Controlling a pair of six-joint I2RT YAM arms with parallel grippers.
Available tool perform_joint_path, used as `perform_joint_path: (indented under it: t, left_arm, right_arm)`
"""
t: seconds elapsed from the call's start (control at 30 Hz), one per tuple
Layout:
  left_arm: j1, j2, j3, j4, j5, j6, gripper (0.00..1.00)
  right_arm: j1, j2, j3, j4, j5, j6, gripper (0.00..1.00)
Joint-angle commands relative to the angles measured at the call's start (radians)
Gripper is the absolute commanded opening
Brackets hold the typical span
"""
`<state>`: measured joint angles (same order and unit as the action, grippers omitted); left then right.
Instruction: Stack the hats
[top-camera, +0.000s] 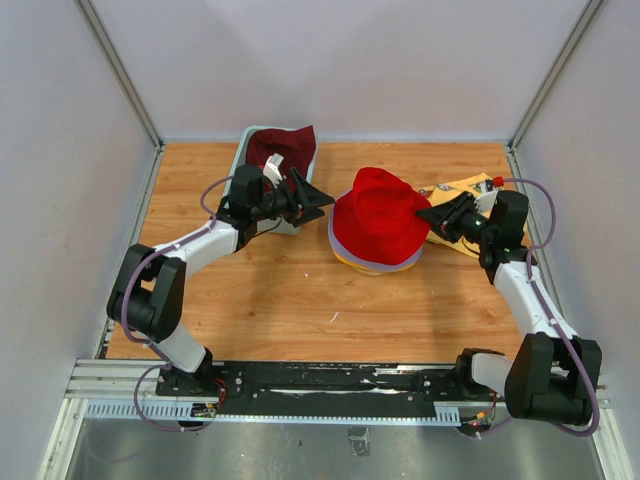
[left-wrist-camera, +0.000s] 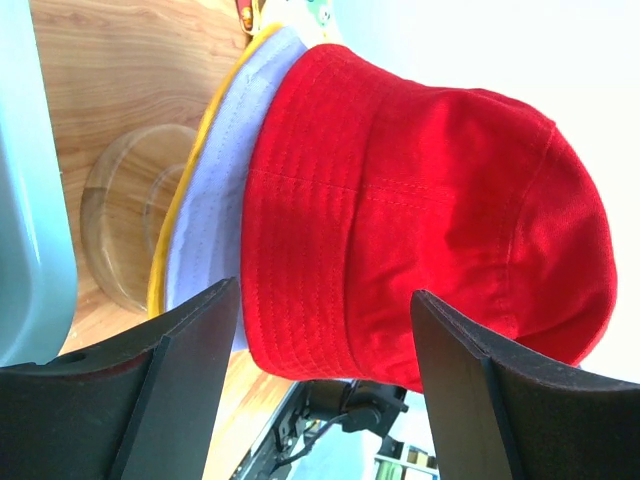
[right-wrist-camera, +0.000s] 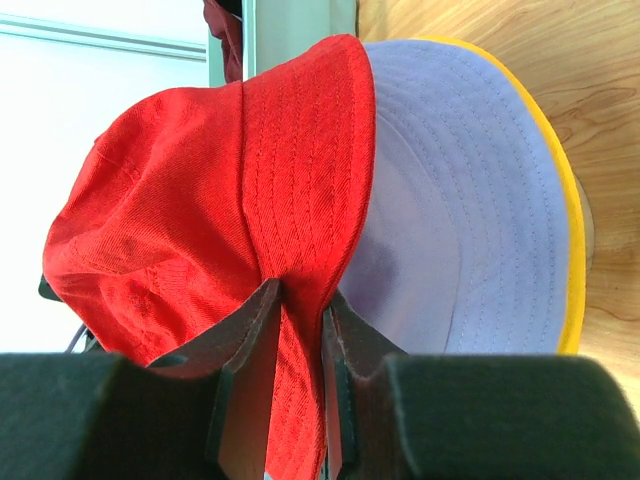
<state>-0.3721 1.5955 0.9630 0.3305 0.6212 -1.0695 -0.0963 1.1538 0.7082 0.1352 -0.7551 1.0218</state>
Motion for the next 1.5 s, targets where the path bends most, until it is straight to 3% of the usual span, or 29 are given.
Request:
perform_joint_path:
  t: [0.0,0.53,1.2,1.3,1.4,1.47]
  left_arm:
    - [-0.025,0.056,0.0,0.091,-0.011,-0.033,0.74]
    - [-0.06,0.151,-0.013,0.191,-0.032,-0.097,0.71]
    - [-0.068,0.134,-0.013,-0.018,-0.142,-0.005,0.7]
    - [-0.068,0.119,-0.036,0.015,-0.145,-0.036,0.62]
    - [-0.068,0.096,-0.065,0.052,-0.154,-0.075,0.42]
    - [-0.068,0.081,-0.094,0.1,-0.159,-0.115,0.36]
  right_arm:
    - [-0.014,0.011,-0.019,0.023,0.026,-0.011,0.23]
    - [-0.013,0.004,-0.019,0.025,0.026,-0.003,0.24]
    - [-0.013,0.003,0.0,0.001,0.03,-0.01,0.24]
    - [-0.011,0.005,0.001,0.001,0.03,-0.01,0.24]
    - [-0.011,0.006,0.004,0.0,0.03,-0.01,0.24]
    - [-0.01,0.007,0.004,-0.001,0.028,-0.011,0.24]
